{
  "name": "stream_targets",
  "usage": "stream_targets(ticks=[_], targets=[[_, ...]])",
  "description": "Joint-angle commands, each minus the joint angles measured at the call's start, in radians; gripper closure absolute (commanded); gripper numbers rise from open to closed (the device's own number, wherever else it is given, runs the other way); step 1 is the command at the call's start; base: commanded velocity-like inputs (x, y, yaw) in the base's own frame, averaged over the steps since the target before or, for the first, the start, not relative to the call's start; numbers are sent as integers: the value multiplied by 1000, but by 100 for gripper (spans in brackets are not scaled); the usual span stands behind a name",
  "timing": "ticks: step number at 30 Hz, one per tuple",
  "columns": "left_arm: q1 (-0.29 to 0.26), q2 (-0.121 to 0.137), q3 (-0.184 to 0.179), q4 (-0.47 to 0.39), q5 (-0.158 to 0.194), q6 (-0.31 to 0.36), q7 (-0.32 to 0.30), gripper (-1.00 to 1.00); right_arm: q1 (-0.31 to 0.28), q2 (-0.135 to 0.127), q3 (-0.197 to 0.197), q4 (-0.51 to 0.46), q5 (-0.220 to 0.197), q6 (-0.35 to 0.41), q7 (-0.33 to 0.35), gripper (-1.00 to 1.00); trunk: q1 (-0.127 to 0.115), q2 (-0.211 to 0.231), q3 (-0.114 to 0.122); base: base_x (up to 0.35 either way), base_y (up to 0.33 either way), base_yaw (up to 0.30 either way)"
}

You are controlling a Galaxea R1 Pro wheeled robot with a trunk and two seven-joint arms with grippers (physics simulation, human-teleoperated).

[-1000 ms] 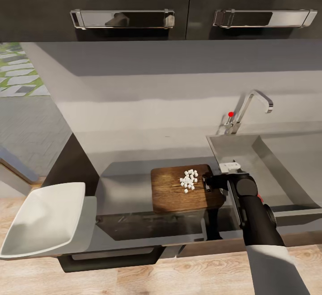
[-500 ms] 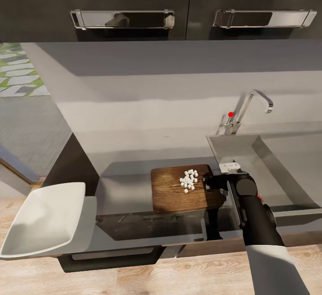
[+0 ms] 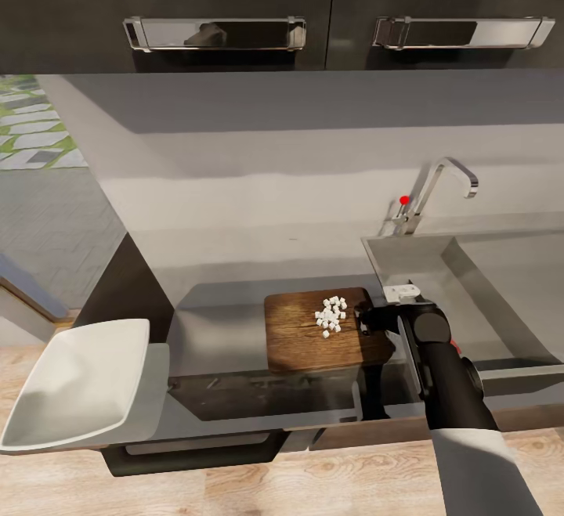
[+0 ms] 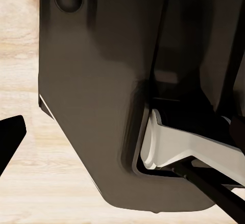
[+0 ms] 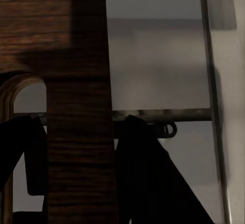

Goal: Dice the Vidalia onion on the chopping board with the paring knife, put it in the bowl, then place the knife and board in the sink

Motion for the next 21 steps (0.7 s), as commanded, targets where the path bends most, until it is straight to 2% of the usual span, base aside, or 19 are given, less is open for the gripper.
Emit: stream_targets(ticks=[1,21], targets=[[0,-1,4,0,6,-3,-1,-100,0,1,-2,25,30,6,14,100,1,-1,-2,0,0,0],[0,0,4,0,6,-3,-1,-100,-1,1,-2,25,32,6,14,100,1,-1,0,0,0,0]])
